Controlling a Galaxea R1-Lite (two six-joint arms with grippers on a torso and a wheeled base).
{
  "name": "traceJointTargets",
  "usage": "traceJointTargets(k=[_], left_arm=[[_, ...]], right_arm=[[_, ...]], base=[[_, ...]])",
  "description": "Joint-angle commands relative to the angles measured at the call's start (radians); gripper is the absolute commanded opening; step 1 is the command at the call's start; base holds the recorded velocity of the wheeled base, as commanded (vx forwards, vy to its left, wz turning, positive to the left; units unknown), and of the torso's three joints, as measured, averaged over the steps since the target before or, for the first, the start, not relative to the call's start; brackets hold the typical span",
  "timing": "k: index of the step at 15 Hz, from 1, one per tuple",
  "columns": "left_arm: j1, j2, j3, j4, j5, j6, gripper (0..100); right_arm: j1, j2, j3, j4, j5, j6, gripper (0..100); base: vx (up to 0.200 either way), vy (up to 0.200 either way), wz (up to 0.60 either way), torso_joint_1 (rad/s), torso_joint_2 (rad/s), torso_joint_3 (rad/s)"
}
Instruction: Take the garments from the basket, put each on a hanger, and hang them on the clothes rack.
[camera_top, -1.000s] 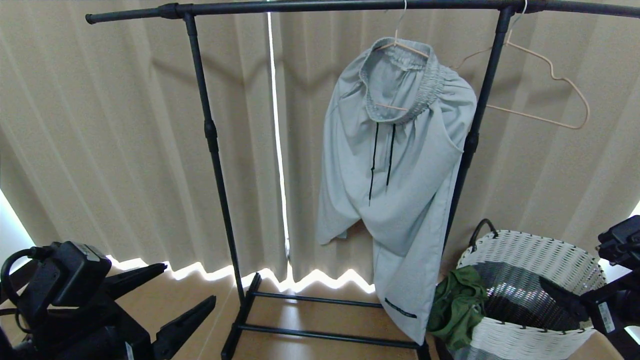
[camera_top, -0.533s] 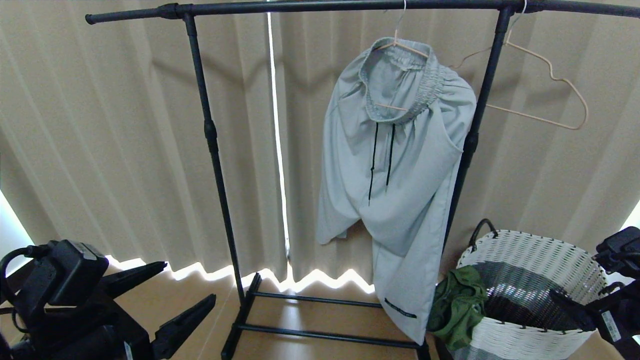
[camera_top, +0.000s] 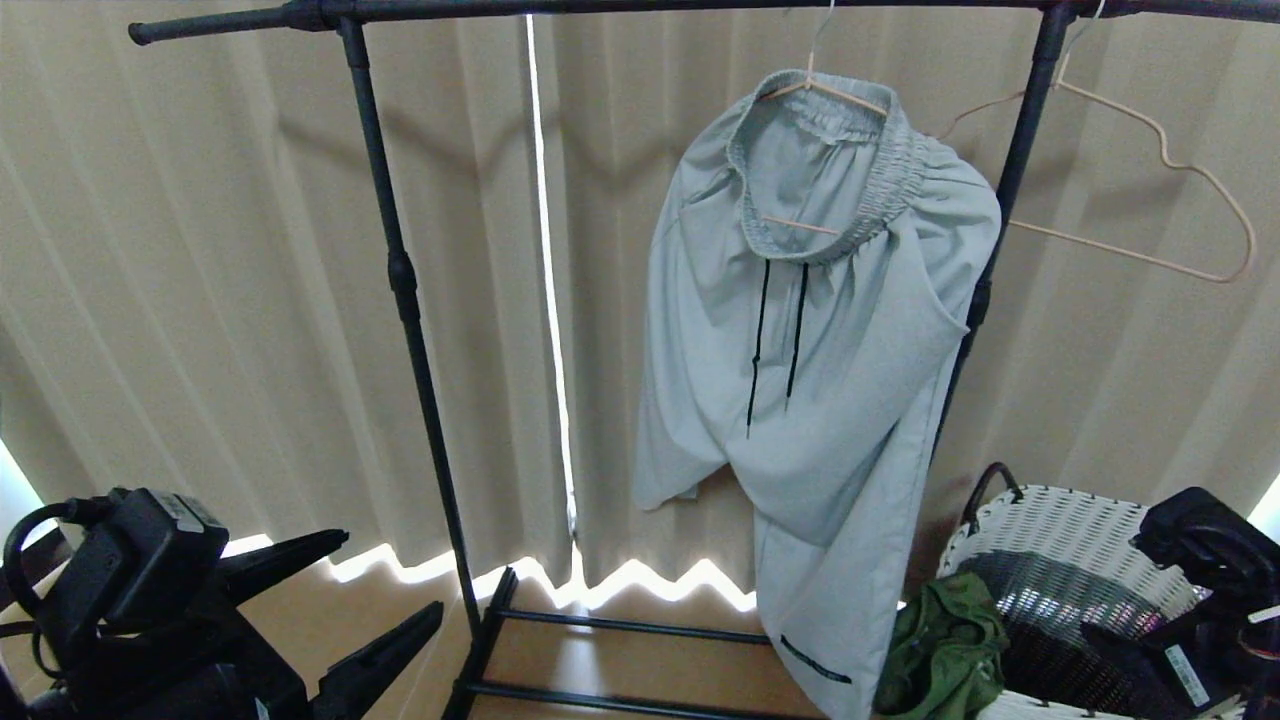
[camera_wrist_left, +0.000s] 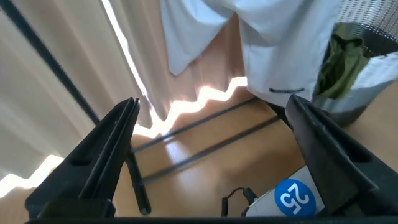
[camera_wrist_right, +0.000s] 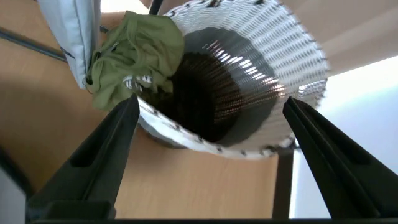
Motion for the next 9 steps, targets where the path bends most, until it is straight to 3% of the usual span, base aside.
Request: traceJointTargets(k=[1,2,9], left_arm=[[0.0,0.002,0.002,0.0,0.0,0.001,100],[0.0,0.002,0.002,0.0,-0.001,0.001,100],[-0.014,-0.003,0.003,0.0,0.0,0.003,100]], right_arm=[[0.013,0.052,0.012,-0.001,0.001,0.0,100],[0.019,0.062,0.02,-0.001,0.001,0.0,100],[0.06,0.302,0.038,-0.013,-0.001,0.0,100]], base=[[0.2,0.0,0.0,0.007,0.01,0.012],[0.2,0.0,0.0,0.002,0.0,-0.002],[0.0,0.0,0.0,0.0,0.0,0.0]])
